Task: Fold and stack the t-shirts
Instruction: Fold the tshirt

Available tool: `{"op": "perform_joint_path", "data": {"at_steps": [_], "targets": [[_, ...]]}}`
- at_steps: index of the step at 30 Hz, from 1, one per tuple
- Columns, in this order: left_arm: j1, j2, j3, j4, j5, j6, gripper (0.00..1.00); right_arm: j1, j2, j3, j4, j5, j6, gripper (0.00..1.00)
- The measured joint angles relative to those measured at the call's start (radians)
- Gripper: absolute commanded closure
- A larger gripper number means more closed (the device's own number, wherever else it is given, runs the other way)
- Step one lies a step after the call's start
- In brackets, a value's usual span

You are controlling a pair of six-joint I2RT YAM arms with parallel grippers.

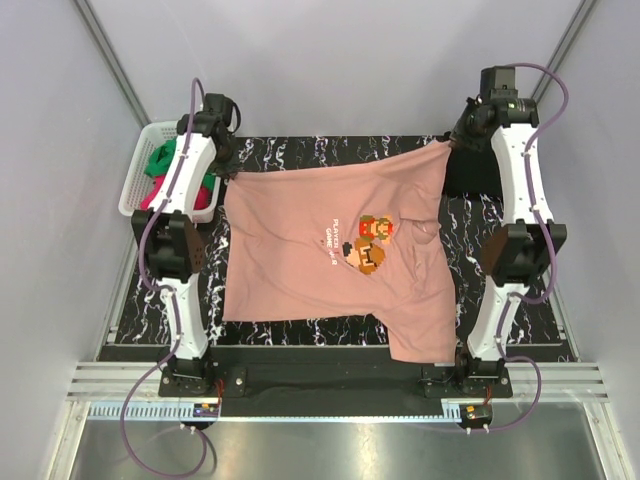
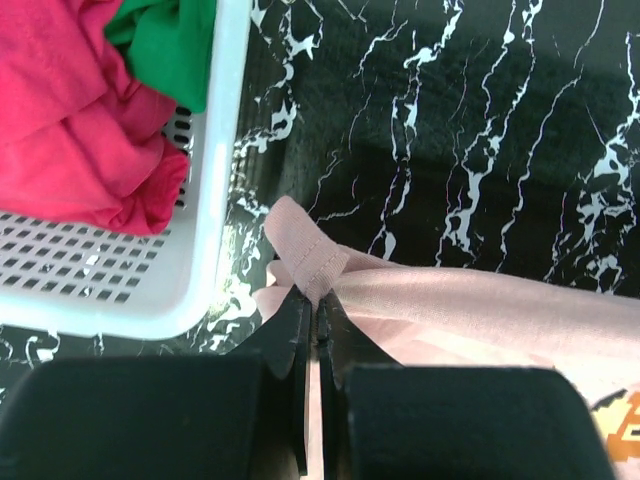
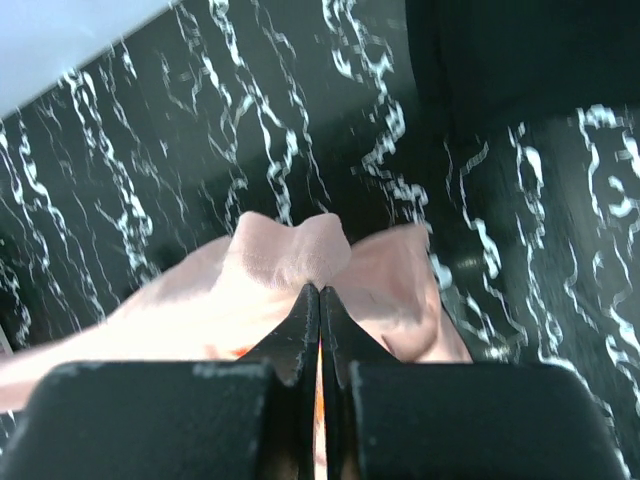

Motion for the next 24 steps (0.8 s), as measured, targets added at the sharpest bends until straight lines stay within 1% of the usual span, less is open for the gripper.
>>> {"op": "perform_joint_path", "data": {"at_steps": [4,6,14,24], "targets": [[-0.002,0.043,0.033,0.0,-0.002,0.0,1.0,0.001,0.127,0.2,-0.045,0.001,-0.002,1.0],[-0.003,0.071,0.055,0.006,-0.002,0.0,1.0,0.001,0.17,0.263,-0.048,0.001,-0.002,1.0],[-0.003,0.174,0.12,0.023,0.0,0.001,1.0,0.001,0.259,0.358,-0.081,0.008,-0.003,1.0],[0.021,0.212,0.2,0.025,0.009,0.0,1.0,0.001,0.337,0.453,-0.068,-0.006,-0.002,1.0]]}}
